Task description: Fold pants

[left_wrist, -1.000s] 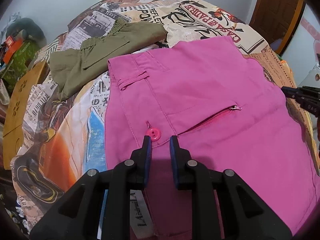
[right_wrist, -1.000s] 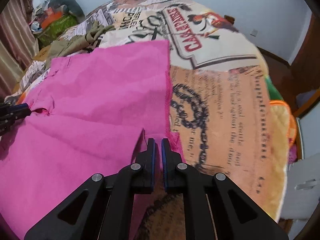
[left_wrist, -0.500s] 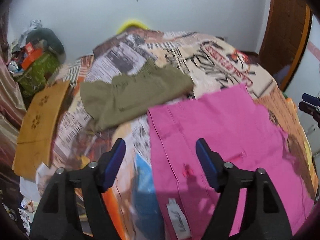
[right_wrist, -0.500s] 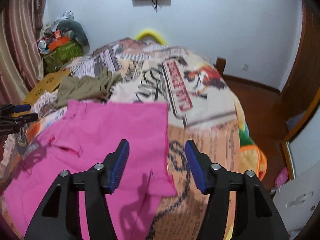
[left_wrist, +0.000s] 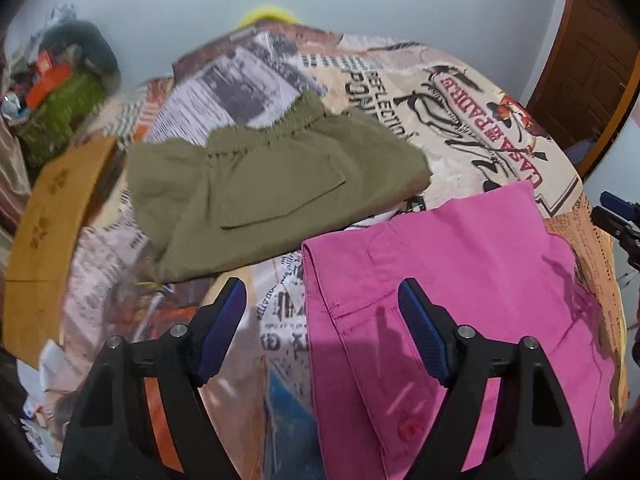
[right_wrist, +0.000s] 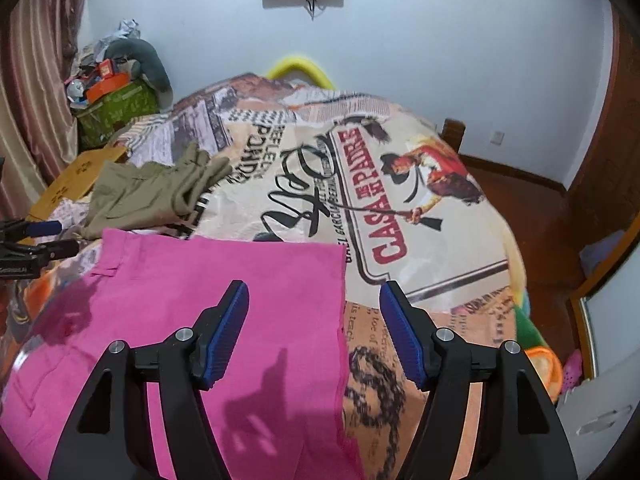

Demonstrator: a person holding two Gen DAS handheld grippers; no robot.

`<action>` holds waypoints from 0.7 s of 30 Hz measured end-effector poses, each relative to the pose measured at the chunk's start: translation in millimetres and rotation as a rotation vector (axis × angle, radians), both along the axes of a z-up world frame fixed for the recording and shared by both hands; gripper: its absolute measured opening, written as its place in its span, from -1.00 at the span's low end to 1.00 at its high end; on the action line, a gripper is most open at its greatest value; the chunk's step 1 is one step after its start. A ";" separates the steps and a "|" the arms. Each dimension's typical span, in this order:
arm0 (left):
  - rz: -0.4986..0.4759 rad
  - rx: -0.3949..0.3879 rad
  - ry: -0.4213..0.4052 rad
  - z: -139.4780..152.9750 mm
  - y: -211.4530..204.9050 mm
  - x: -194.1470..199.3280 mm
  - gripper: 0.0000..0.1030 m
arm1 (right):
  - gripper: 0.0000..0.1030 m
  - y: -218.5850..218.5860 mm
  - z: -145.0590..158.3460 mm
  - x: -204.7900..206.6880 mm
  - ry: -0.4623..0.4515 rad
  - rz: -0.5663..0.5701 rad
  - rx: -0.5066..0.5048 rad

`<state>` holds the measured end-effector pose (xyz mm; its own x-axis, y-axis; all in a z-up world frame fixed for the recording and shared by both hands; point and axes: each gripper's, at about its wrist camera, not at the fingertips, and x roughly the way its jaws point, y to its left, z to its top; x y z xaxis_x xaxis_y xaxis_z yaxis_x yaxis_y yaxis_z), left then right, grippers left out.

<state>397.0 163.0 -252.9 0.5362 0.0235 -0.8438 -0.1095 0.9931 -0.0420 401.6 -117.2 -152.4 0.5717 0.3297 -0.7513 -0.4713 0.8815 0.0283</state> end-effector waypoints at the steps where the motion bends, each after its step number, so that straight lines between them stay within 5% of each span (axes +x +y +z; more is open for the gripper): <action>1: -0.001 -0.009 0.013 -5.7 2.1 4.4 0.37 | 0.25 1.0 -5.2 5.3 0.008 -0.003 -0.007; 7: 0.010 -0.077 0.085 -33.9 13.1 24.2 0.10 | 0.25 8.5 -33.8 35.1 0.062 -0.002 -0.027; 15: 0.016 -0.137 0.094 -50.5 20.5 37.8 -0.02 | 0.23 17.6 -62.7 68.3 0.123 0.022 -0.032; 21: 0.004 -0.168 0.080 -51.4 23.1 42.0 -0.24 | -0.24 12.1 -80.2 85.9 0.190 -0.008 0.057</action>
<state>439.0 186.1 -304.3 0.4673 -0.1190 -0.8760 -0.1230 0.9725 -0.1978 487.5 -105.1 -232.7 0.4239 0.3713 -0.8261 -0.4458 0.8795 0.1665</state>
